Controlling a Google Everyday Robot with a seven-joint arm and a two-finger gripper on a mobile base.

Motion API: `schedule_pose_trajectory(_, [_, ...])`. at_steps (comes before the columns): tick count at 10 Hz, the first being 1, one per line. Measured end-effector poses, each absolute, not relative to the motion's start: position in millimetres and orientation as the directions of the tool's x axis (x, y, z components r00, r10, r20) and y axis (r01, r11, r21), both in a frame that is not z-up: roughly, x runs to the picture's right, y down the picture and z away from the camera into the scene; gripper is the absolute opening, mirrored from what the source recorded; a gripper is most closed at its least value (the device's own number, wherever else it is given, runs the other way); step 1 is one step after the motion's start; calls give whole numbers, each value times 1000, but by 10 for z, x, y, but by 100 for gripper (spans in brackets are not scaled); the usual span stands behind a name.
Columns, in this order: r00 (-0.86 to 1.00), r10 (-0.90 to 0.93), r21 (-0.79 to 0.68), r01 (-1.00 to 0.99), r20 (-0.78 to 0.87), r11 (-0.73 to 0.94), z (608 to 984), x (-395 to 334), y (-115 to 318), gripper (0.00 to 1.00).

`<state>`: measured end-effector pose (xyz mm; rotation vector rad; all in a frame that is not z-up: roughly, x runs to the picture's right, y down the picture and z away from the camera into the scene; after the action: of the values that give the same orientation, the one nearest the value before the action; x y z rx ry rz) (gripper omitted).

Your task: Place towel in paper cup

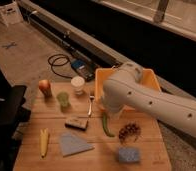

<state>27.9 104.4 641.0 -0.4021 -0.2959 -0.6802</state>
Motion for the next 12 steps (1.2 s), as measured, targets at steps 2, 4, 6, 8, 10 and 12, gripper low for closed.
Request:
schedule_pose_trajectory(2, [670, -610, -231, 731, 423, 642, 6425, -132, 1221, 69])
schedule_pose_trajectory(4, [585, -668, -211, 803, 460, 557, 6496, -510, 1547, 69])
schedule_pose_trajectory(6, [515, -692, -196, 850, 506, 489, 6491, -761, 1951, 69])
schedule_pose_trajectory(8, [504, -692, -190, 856, 518, 481, 6470, -813, 2059, 69])
schedule_pose_trajectory(10, [506, -691, -191, 855, 517, 482, 6471, -805, 2058, 69])
schedule_pose_trajectory(12, [519, -678, -199, 846, 521, 495, 6502, -822, 2045, 69])
